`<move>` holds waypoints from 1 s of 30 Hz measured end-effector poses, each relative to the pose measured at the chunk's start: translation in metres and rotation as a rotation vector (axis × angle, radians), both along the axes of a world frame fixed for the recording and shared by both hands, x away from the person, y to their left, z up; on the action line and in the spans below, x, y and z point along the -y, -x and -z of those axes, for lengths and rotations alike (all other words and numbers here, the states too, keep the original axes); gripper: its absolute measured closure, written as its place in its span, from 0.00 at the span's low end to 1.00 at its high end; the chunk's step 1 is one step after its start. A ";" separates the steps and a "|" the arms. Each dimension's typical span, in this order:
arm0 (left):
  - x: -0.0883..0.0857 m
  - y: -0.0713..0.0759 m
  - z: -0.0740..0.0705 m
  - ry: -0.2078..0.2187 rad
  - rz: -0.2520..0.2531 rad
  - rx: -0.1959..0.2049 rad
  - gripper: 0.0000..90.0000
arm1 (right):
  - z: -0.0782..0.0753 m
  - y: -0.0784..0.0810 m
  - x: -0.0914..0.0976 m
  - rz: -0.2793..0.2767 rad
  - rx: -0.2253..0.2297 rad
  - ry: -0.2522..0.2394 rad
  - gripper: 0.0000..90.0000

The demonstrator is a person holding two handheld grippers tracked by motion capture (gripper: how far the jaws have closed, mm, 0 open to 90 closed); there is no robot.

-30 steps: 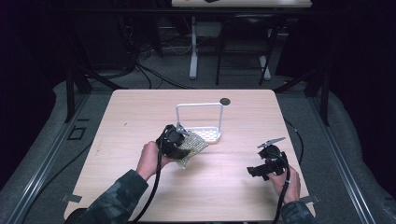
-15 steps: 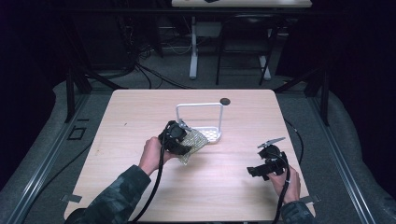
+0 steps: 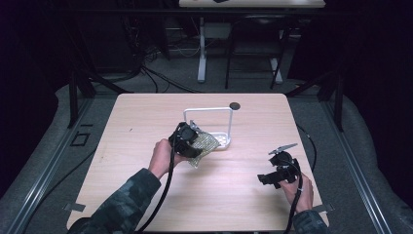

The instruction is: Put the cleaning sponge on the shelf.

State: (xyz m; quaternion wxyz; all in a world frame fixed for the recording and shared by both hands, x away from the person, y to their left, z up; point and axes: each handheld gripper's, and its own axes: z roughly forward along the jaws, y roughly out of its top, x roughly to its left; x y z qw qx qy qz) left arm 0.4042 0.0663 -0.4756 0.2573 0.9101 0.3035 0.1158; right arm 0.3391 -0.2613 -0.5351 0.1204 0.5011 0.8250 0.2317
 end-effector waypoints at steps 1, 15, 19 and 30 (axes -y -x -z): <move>0.000 -0.001 0.000 -0.004 0.003 -0.002 0.66 | 0.000 0.000 0.000 0.000 0.000 0.000 0.05; 0.006 -0.014 0.001 0.000 -0.022 0.004 0.65 | 0.000 0.000 0.000 -0.002 -0.003 -0.001 0.05; 0.006 -0.017 0.003 0.001 -0.033 0.006 0.65 | 0.000 0.000 0.000 -0.001 0.002 -0.004 0.05; 0.013 -0.026 0.007 -0.003 -0.052 0.013 0.65 | 0.000 0.000 0.000 -0.001 -0.004 -0.006 0.05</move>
